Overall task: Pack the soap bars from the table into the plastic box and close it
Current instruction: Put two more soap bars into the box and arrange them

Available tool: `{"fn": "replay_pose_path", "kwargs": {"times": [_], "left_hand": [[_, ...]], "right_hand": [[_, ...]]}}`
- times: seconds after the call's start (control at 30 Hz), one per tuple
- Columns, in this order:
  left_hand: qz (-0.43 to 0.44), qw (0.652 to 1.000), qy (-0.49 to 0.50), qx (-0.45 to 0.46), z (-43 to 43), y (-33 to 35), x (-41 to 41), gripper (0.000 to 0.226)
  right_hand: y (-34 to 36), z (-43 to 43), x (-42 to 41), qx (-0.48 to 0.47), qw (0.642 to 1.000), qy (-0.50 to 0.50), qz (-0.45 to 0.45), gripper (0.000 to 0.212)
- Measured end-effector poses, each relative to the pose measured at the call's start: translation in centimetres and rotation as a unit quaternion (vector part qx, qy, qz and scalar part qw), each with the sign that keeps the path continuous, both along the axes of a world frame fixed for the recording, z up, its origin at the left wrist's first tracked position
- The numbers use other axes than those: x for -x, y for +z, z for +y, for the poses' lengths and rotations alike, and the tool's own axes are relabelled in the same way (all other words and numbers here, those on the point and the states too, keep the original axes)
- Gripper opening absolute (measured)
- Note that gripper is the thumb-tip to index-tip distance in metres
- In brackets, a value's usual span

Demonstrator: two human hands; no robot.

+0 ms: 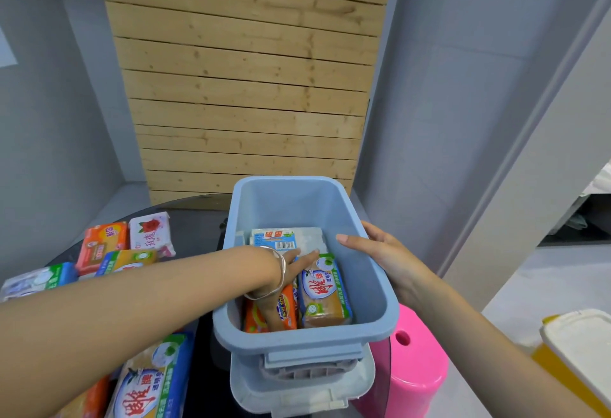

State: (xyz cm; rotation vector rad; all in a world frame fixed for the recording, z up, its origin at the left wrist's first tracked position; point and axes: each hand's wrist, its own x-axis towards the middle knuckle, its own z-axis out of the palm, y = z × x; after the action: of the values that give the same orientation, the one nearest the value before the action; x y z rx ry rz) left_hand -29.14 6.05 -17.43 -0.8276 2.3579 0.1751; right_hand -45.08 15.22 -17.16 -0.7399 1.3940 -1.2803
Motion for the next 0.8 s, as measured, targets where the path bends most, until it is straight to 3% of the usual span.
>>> {"fn": "replay_pose_path", "kwargs": {"times": [0.27,0.37,0.47,0.53,0.67,0.8], "left_hand": [[0.047,0.998,-0.030,0.012,-1.1,1.6,-0.8,0.127],[0.158,0.987,0.013,0.018,-1.6,5.1,-2.7,0.120],[0.314,0.946,0.039,0.069,-1.6,7.5,-6.7,0.097],[0.386,0.916,0.046,0.096,-1.3,8.0,-10.4,0.086],[0.452,0.878,0.132,0.083,0.2,6.3,-17.5,0.077],[0.488,0.841,0.223,0.069,2.8,1.2,-23.4,0.113]], "right_hand": [[0.7,0.3,-0.5,-0.015,0.998,-0.009,0.068,0.046],[1.7,0.5,-1.0,0.016,0.989,-0.042,0.142,0.051],[4.1,1.2,-3.0,0.081,0.956,-0.089,0.266,0.060],[6.0,1.8,-5.6,0.154,0.936,-0.088,0.305,0.052],[7.5,3.5,-13.1,0.234,0.935,0.009,0.266,0.032],[3.1,4.3,-21.1,0.155,0.951,0.180,0.199,0.032]]}}
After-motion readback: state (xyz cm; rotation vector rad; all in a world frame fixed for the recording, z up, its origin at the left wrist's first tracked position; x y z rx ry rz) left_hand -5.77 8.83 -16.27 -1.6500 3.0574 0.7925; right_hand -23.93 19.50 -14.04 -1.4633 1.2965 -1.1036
